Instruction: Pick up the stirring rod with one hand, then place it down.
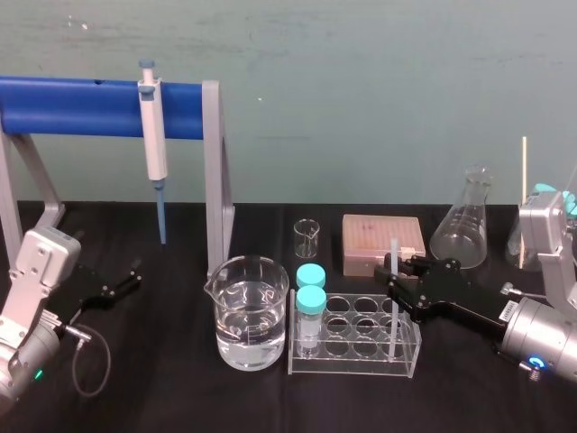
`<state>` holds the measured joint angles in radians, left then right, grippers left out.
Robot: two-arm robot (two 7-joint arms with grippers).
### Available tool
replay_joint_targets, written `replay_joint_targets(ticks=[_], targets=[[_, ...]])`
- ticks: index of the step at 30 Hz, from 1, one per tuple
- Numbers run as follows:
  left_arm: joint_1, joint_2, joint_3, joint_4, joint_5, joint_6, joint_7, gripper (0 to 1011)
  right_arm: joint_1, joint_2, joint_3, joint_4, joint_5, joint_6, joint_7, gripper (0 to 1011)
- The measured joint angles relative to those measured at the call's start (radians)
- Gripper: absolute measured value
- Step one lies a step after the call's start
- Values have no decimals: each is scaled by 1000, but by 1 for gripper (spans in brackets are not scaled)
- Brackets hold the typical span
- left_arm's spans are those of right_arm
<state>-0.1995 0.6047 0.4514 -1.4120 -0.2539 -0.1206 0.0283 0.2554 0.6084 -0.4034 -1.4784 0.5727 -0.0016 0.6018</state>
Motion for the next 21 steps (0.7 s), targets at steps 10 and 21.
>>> replay_joint_targets(ticks=[10, 21], targets=[[0, 0, 0, 0, 0, 0, 0, 1000, 0, 0, 1, 0, 1, 0, 0, 527], [0, 0, 0, 0, 0, 0, 0, 1000, 0, 0, 1, 0, 2, 0, 0, 857]])
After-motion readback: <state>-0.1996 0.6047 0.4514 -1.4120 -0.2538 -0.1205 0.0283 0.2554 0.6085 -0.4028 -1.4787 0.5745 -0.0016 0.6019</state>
